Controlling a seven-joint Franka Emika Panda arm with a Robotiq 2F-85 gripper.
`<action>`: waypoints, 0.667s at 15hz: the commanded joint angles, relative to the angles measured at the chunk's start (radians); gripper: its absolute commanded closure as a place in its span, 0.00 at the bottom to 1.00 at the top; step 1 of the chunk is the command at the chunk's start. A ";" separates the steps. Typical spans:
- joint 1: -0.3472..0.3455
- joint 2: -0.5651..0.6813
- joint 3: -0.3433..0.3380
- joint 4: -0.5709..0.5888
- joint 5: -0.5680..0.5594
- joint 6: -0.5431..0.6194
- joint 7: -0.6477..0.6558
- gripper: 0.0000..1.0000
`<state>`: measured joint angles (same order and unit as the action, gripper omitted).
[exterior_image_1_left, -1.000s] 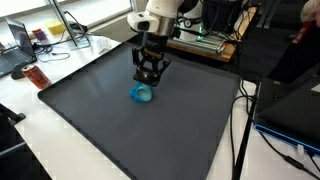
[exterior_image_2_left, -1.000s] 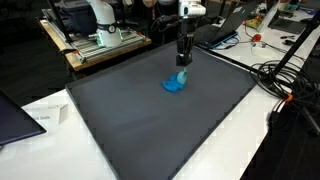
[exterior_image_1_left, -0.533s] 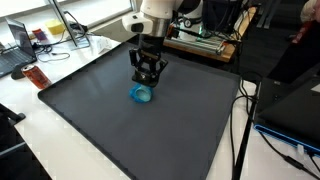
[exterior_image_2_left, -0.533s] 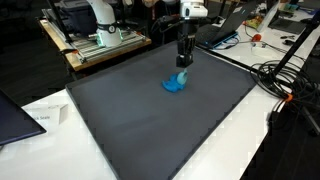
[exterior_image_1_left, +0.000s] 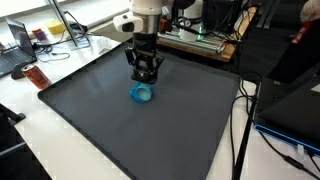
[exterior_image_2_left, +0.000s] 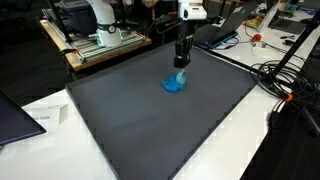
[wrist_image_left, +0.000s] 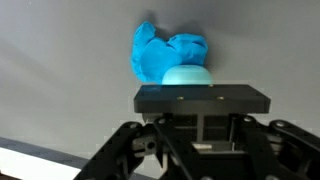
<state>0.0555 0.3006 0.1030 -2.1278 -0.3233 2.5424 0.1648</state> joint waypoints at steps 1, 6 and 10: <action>0.013 -0.036 -0.013 -0.034 0.072 -0.109 -0.097 0.78; 0.026 -0.066 -0.022 -0.022 0.055 -0.168 -0.115 0.78; 0.030 -0.099 -0.009 -0.021 0.065 -0.225 -0.144 0.78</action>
<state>0.0710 0.2533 0.1011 -2.1225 -0.2911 2.3775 0.0710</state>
